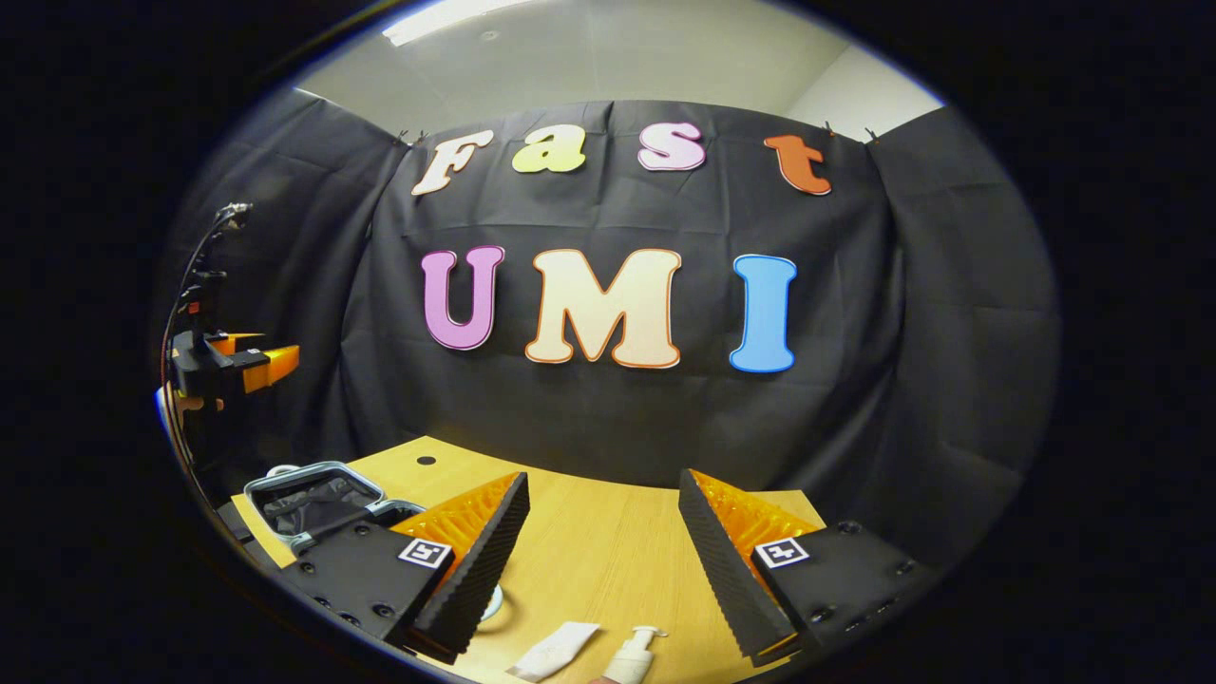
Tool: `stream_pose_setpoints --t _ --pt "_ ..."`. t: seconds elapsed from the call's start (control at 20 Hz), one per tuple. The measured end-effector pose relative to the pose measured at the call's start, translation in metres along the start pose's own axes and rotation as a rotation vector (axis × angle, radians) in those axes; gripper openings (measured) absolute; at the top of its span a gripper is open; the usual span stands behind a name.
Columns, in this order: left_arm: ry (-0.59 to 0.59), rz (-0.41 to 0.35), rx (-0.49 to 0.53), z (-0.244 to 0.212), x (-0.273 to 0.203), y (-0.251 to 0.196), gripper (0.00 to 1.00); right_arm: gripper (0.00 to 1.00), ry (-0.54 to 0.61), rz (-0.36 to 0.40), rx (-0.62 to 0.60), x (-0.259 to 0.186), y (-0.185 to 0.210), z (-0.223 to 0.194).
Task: First open the suitcase, pack the skin care products into it, and then close the suitcase.
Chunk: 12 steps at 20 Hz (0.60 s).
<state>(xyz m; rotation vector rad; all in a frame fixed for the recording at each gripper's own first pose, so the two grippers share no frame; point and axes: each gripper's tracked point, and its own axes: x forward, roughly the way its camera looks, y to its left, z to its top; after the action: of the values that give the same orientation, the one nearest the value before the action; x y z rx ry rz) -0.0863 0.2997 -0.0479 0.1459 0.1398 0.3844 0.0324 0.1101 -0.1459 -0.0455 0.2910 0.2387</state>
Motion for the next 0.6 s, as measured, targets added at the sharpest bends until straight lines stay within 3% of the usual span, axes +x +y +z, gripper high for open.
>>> stream_pose_setpoints --t 0.25,0.6 --pt "0.007 -0.155 -0.063 0.003 -0.024 -0.103 0.94 0.99 -0.017 -0.008 0.018 -0.02 -0.025 0.001" --pt "0.09 -0.278 -0.102 -0.02 -0.063 -0.17 0.94 1.0 -0.021 -0.014 0.042 -0.055 -0.041 -0.008"
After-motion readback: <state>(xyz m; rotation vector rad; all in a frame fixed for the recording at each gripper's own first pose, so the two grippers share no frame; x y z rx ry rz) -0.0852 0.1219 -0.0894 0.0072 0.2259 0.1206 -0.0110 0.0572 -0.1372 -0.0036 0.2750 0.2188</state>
